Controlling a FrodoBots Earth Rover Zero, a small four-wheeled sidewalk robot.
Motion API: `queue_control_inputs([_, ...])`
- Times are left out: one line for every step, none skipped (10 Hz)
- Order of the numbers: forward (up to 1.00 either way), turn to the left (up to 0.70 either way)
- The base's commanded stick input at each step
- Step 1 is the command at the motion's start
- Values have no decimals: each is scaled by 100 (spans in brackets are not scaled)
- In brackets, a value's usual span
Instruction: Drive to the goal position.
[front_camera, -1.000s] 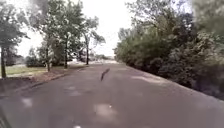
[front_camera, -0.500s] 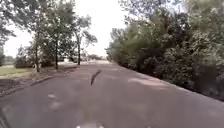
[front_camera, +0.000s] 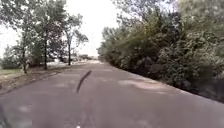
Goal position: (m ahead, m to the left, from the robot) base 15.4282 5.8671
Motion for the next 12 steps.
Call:
queue_control_inputs([100,-6])
queue_control_inputs([100,-6])
queue_control_inputs([100,-6])
queue_control_inputs([100,-6])
queue_control_inputs([100,-6])
queue_control_inputs([100,-5])
queue_control_inputs([100,-5])
queue_control_inputs([100,-4])
queue_control_inputs([100,-3])
queue_control_inputs([100,-3])
queue_control_inputs([100,-3])
queue_control_inputs([100,-3])
